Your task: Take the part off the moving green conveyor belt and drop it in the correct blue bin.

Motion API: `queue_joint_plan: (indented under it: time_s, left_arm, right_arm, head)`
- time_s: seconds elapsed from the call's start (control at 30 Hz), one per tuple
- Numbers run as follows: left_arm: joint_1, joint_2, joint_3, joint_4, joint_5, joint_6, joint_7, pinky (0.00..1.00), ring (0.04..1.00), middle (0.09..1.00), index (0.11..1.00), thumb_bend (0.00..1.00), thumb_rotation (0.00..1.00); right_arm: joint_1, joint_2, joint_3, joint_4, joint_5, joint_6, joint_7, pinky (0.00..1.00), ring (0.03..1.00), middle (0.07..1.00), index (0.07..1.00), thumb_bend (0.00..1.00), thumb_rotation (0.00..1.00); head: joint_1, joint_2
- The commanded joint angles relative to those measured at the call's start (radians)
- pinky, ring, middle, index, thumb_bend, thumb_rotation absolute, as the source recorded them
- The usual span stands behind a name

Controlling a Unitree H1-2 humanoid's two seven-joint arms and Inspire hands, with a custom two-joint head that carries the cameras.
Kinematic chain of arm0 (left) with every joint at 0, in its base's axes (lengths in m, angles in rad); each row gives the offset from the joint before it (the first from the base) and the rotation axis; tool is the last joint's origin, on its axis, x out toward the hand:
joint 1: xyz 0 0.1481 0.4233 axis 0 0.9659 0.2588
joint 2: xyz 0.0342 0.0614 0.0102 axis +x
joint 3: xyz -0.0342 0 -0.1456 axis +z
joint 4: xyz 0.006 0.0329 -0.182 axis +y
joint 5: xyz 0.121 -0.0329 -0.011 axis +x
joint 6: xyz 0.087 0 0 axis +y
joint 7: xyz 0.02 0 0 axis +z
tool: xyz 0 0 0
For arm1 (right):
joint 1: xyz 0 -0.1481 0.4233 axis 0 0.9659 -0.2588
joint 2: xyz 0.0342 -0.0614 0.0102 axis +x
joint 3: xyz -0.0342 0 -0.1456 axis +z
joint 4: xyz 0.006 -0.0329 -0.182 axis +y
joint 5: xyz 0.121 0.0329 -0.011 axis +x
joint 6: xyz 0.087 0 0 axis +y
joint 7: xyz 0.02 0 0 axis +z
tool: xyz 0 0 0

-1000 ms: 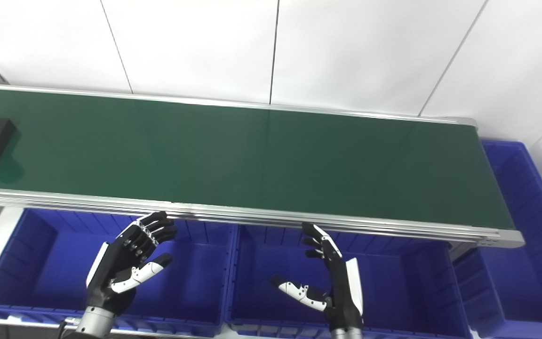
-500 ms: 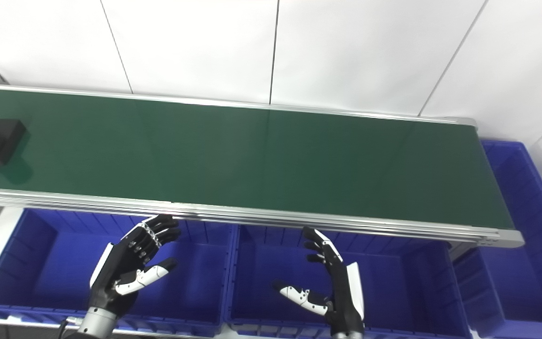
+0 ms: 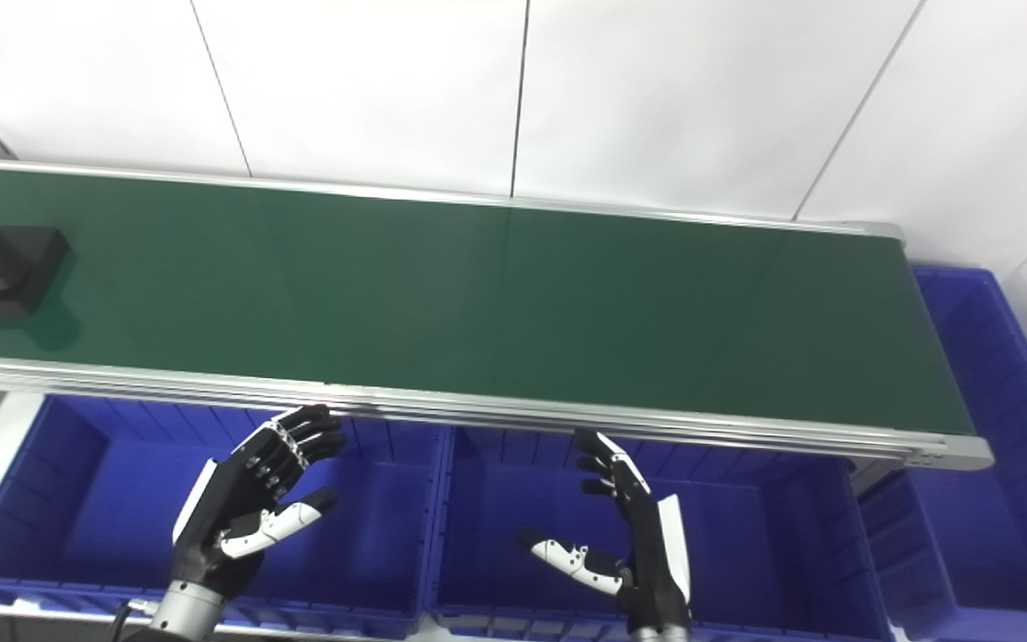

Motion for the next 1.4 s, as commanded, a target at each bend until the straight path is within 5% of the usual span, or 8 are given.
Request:
queue_joint_plan:
  time_s: [0.0, 0.37, 0.73, 1.37]
  left_arm:
    - [-0.008, -0.002, -0.009, -0.011, -0.012, -0.043, -0.016, 0.78, 0.727, 0.752, 0.759, 0.61, 0.0]
    - [-0.009, -0.03, -0.024, 0.048, 0.056, -0.089, 0.0, 0.75, 0.698, 0.739, 0.742, 0.66, 0.0]
    - [-0.027, -0.072, 0.003, 0.081, 0.142, -0.089, 0.044, 0.8, 0.741, 0.727, 0.705, 0.74, 0.0]
    - [-0.024, -0.07, -0.013, 0.071, 0.159, -0.089, 0.063, 0.76, 0.719, 0.723, 0.701, 0.81, 0.0]
  right_arm:
    - [-0.003, -0.007, -0.008, -0.008, 0.012, -0.058, 0.007, 0.68, 0.775, 0.815, 0.814, 0.66, 0.02]
    - [-0.012, -0.05, 0.011, 0.052, 0.055, -0.074, 0.011, 0.7, 0.791, 0.831, 0.821, 0.63, 0.0]
    - [-0.036, -0.079, 0.012, 0.102, 0.101, -0.073, 0.014, 0.71, 0.819, 0.853, 0.847, 0.59, 0.0]
    - [-0.04, -0.084, 0.018, 0.117, 0.128, -0.074, 0.011, 0.73, 0.829, 0.855, 0.855, 0.54, 0.0]
  head:
    - [0.027, -0.009]
    - [0.189, -0.14]
    - [0.321, -0.204]
    - [0.324, -0.203]
